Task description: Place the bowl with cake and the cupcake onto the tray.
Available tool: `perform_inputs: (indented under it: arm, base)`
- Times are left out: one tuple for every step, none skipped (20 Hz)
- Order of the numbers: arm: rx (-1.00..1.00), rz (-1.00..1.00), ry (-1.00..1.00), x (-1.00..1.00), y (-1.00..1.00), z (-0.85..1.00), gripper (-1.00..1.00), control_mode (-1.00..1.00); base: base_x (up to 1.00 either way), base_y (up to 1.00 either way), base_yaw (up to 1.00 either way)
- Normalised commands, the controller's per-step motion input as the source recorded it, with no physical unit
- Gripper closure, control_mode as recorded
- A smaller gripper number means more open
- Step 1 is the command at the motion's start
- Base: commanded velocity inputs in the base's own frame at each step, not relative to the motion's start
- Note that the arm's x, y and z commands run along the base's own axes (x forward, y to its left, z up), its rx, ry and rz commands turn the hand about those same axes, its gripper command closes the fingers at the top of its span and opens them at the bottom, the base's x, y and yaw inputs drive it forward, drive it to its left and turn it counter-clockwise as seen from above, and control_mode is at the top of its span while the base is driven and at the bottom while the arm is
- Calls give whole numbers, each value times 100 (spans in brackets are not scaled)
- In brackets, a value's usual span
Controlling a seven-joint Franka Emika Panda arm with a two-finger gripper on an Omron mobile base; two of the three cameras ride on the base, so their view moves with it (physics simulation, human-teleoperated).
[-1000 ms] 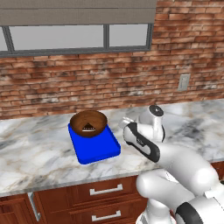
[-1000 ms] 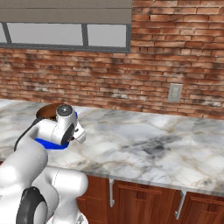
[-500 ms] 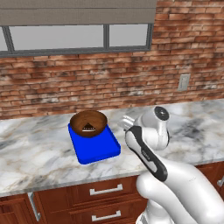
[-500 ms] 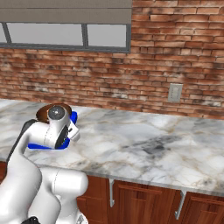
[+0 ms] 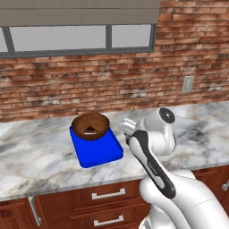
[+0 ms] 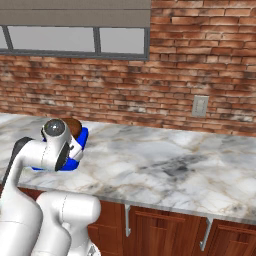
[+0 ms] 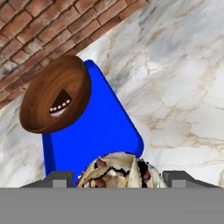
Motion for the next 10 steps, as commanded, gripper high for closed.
perform_inputs:
  arm:
    - [-1, 4, 0, -21, 28, 12, 100, -100]
    - [-2, 4, 0, -20, 31, 5, 100, -100]
    - [-3, 4, 0, -19, 33, 0, 100, -100]
    - [-5, 3, 0, -16, 34, 0, 100, -100]
    - [-6, 3, 0, -15, 36, 0, 100, -100]
    - [-6, 4, 0, -14, 35, 0, 100, -100]
    - [-7, 4, 0, -14, 35, -2, 100, -100]
    - [-6, 4, 0, -13, 34, -4, 100, -100]
    - [-6, 4, 0, -13, 32, -4, 100, -100]
    - [-6, 5, 0, -12, 30, -3, 100, -100]
  base:
    - [0, 0, 0]
    - [0, 0, 0]
    - [0, 0, 0]
    - [0, 0, 0]
    - [0, 0, 0]
    - [0, 0, 0]
    - [0, 0, 0]
    - [0, 0, 0]
    - [0, 0, 0]
    - [0, 0, 0]
